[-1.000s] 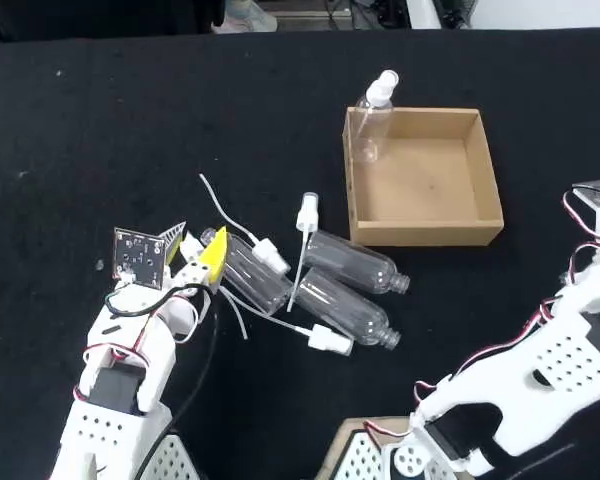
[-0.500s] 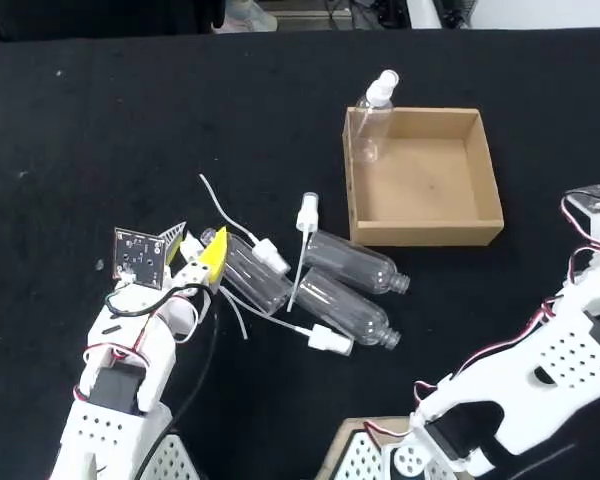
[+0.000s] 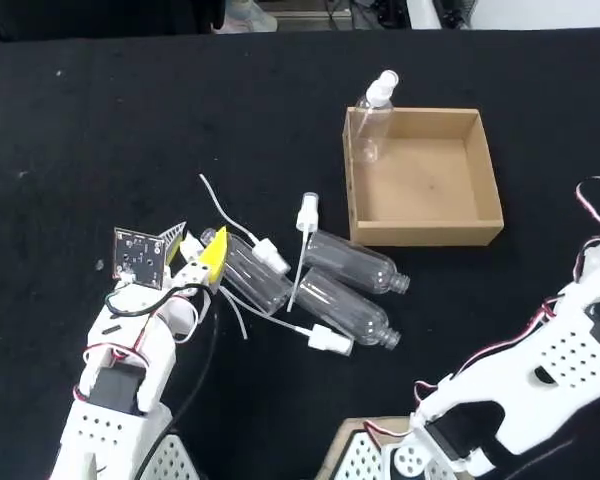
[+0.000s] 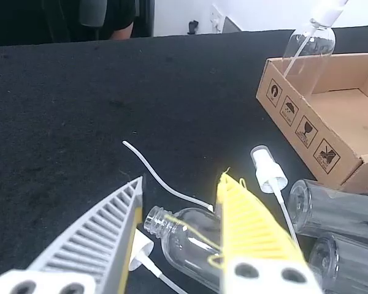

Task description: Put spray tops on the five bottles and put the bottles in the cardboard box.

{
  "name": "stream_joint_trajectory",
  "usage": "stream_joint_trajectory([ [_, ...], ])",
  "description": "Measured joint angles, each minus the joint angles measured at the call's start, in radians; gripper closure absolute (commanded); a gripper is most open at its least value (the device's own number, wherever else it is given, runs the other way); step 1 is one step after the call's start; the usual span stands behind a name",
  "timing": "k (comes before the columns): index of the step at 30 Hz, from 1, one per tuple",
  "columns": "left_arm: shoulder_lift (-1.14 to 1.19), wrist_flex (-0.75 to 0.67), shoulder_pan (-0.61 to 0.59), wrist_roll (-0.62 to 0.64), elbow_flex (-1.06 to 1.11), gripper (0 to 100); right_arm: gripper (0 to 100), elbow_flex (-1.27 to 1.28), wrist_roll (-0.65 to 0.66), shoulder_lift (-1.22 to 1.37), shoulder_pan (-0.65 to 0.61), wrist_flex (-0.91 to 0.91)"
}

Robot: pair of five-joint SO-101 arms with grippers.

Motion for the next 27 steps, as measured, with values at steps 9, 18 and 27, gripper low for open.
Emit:
stream_joint_trajectory([
  [9, 0.0, 0.0, 0.0, 0.0, 0.0, 81, 64.5, -0.052, 0.058, 0.0, -0.011, 0.083],
  [18, 0.0, 0.0, 0.0, 0.0, 0.0, 81, 66.9, -0.052, 0.112, 0.052, 0.028, 0.08],
  [27, 0.0, 0.0, 0.0, 0.0, 0.0, 81, 87.7, -0.109, 0.1, 0.167, 0.041, 0.06],
])
